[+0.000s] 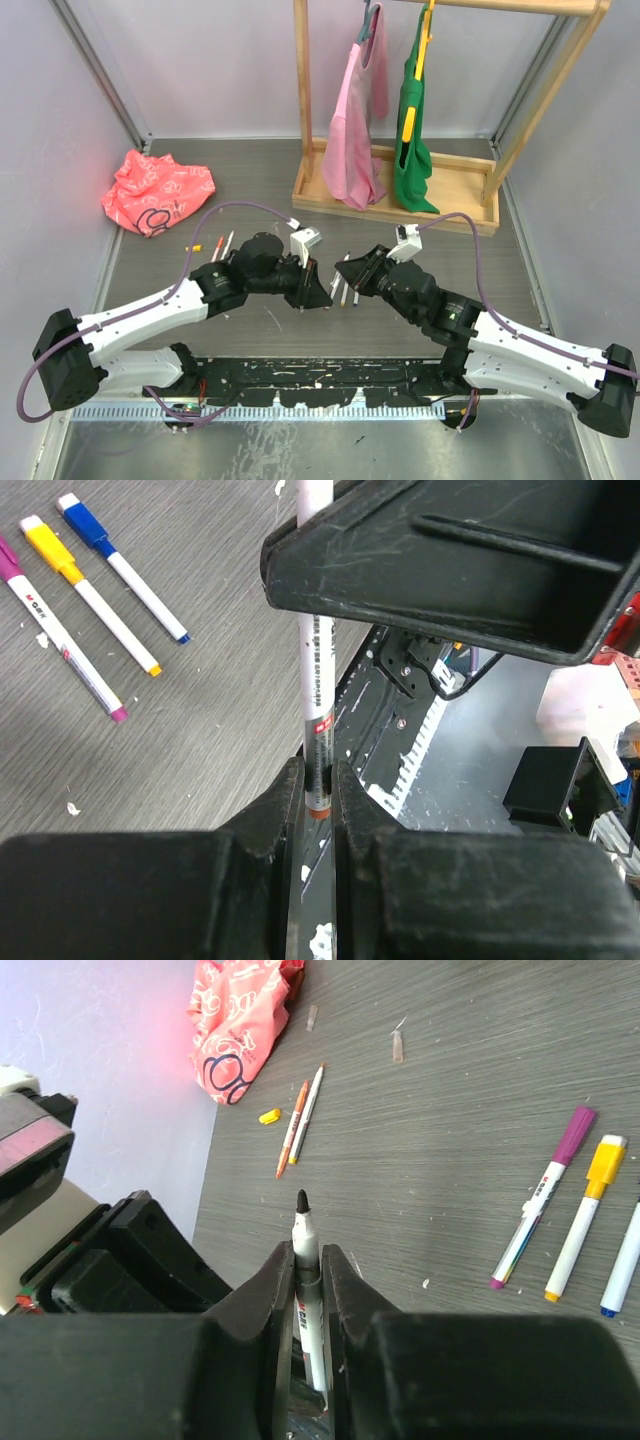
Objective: Insert the pens into the pen caps
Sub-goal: Pick up the pen from the center of the board.
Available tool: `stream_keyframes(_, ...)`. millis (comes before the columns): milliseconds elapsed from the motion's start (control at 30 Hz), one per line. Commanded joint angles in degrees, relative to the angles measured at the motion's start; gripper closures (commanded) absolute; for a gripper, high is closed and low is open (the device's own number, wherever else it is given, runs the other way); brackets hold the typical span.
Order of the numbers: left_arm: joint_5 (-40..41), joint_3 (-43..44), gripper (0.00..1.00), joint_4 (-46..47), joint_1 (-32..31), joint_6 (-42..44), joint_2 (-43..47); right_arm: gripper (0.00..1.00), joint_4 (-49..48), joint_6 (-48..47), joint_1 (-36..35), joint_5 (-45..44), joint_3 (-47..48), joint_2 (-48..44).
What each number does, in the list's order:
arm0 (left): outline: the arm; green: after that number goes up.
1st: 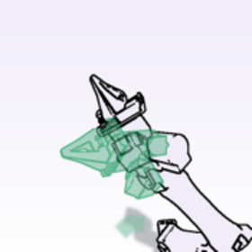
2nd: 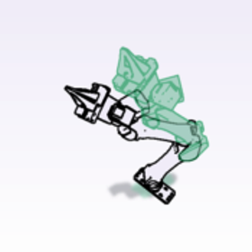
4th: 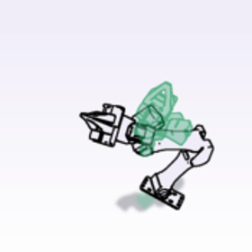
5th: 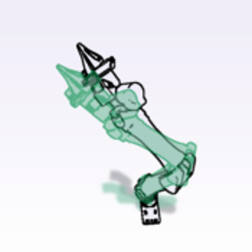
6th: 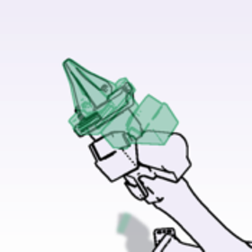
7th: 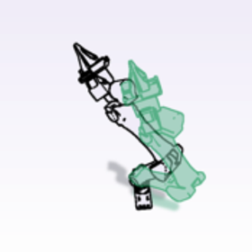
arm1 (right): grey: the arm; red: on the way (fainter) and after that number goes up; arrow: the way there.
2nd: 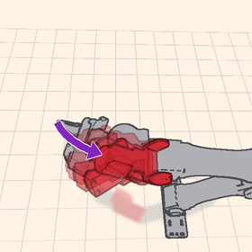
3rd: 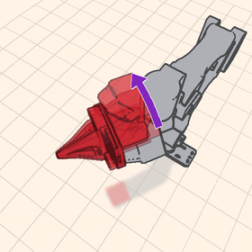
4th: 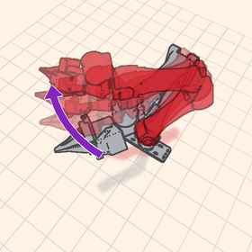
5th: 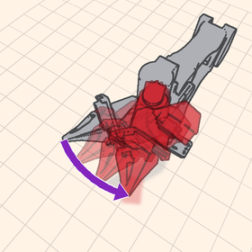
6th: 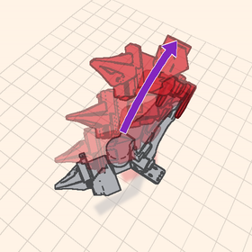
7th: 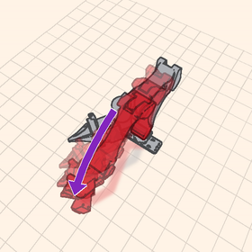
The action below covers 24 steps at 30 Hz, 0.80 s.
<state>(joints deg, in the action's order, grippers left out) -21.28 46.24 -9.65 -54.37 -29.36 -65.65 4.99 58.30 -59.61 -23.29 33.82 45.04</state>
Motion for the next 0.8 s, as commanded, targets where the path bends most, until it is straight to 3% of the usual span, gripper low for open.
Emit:
stream_keyframes(0, 0.4, 3.0, 0.89, 3.0, -0.1, 0.4, 0.5, 0.88, -3.6, -0.8, 0.2, 0.2, -0.1, -0.3)
stream_keyframes(167, 3.7, 4.4, 0.76, 0.2, -0.2, 1.1, 0.4, 1.00, -2.1, -1.1, 0.2, -0.9, -0.2, -0.6)
stream_keyframes(400, 10.5, 5.7, 0.63, -5.3, 2.0, 2.1, 1.6, 1.00, 2.2, -2.3, 0.2, -3.1, 0.1, -2.0)
stream_keyframes(633, 14.1, 9.0, 0.58, -13.0, 14.7, 4.1, 1.1, 1.00, 5.7, -2.3, 0.2, -4.3, -1.2, -4.5)
stream_keyframes(767, 19.0, 14.0, 0.56, -17.7, 22.9, 7.7, -4.2, 1.00, 7.3, -1.8, 0.1, -3.7, -2.2, -6.4)
